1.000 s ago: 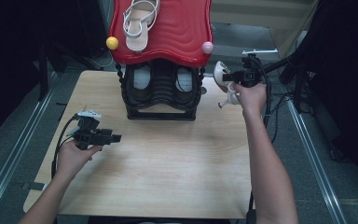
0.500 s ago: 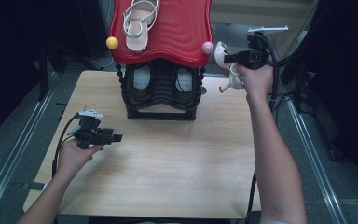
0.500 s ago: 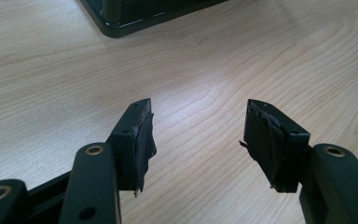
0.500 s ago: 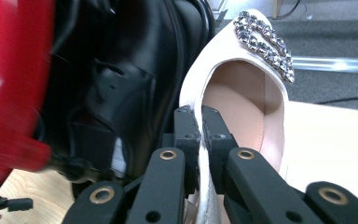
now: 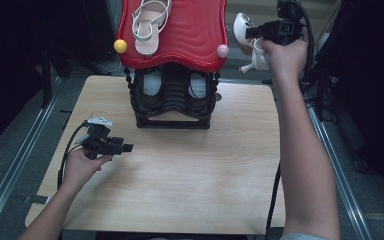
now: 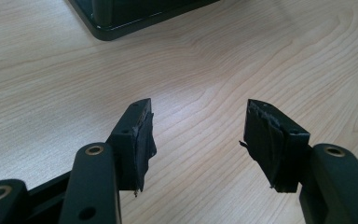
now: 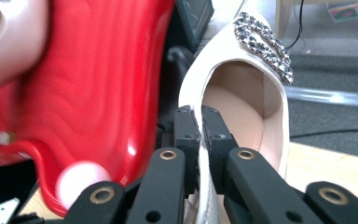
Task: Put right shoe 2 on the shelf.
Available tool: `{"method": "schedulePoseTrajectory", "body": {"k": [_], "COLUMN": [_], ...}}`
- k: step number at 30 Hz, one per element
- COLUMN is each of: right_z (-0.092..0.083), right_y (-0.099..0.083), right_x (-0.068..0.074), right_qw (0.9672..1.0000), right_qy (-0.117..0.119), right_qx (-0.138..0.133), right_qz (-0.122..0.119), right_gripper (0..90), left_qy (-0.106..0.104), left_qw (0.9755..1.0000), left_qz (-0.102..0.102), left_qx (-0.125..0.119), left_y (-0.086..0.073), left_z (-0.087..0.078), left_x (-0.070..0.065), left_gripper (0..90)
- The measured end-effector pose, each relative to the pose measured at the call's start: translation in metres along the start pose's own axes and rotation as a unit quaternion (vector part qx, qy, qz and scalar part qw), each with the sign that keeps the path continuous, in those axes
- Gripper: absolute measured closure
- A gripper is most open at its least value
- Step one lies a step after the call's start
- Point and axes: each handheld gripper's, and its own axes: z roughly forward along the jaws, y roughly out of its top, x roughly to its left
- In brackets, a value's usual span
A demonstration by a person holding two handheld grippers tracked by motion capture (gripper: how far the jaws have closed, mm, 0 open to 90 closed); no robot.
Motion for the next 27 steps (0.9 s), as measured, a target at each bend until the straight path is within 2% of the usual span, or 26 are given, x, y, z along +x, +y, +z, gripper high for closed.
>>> {"method": "schedulePoseTrajectory", "body": {"k": [8, 14, 20, 27], "right_z": [-0.019, -0.019, -0.001, 0.03], "right_y": [0.031, 0.051, 0.058, 0.054], "right_x": [0.028, 0.059, 0.091, 0.109], "right_qw": [0.9995, 0.9985, 0.9955, 0.9942], "right_qy": [0.001, 0.008, 0.009, 0.003], "right_qx": [-0.025, -0.036, -0.052, -0.038], "right_qz": [-0.018, -0.04, -0.079, -0.101], "right_gripper": [88.7, 88.7, 88.7, 88.8], "left_qy": [0.0, -0.003, -0.004, -0.009], "left_qw": [1.0, 1.0, 1.0, 1.0], "left_qz": [0.001, 0.003, 0.005, 0.003], "left_qx": [-0.001, 0.002, 0.0, -0.003], "left_y": [0.0, 0.0, 0.0, 0.001], "left_z": [0.0, 0.003, 0.001, 0.0], "left_x": [0.0, -0.002, -0.002, -0.001], "left_gripper": [42.9, 42.9, 42.9, 43.1]}}
